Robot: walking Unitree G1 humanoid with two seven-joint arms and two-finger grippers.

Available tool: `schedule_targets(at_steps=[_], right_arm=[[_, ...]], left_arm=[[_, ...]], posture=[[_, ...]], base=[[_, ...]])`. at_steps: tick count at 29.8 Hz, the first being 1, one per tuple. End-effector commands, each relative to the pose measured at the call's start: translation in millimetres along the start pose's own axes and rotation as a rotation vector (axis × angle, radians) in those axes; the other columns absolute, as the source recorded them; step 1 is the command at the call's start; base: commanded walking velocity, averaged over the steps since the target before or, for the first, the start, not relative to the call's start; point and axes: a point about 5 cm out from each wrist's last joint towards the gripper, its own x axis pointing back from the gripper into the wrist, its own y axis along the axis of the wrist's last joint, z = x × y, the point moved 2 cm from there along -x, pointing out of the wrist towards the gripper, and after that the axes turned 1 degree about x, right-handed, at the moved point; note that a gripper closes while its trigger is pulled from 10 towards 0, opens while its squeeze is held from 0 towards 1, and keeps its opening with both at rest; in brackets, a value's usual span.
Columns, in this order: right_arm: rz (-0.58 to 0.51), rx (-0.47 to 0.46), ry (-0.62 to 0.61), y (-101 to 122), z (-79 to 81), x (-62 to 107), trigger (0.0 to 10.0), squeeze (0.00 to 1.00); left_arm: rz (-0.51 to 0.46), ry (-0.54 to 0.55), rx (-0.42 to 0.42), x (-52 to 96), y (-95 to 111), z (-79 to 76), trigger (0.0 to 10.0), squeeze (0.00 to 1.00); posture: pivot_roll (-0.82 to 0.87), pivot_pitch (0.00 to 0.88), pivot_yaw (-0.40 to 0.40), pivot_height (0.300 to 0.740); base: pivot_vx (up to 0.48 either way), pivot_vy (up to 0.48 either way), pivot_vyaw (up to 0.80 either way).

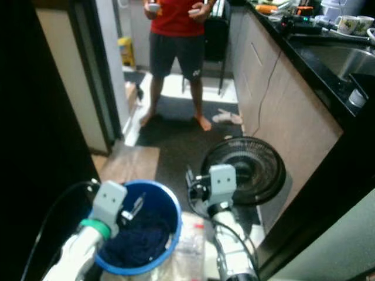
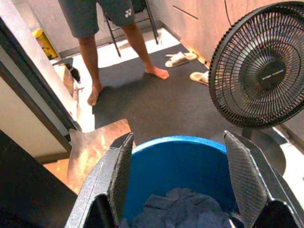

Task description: Clothes washing

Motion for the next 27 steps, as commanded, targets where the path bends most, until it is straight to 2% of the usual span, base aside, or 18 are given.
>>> schedule_targets(at_steps=[1,27], right_arm=[[0.020,-0.010,0.000,-3,0.7,3.3,10.0,0.00],[-0.008,-0.036,0.031,14,8.9,-3.5,10.0,0.00]], left_arm=[[0.024,-0.012,0.015,2.9,-5,-3.5,10.0,0.00],[0.046,-0.010,0.024,2.3,1,-1.6,10.0,0.00]], posture=[[-0.03,0.058,0.029,0.654],[-0.03,0.040,0.034,0.569]], base=[[0.000,0.000,0.00],[0.000,0.000,0.00]])
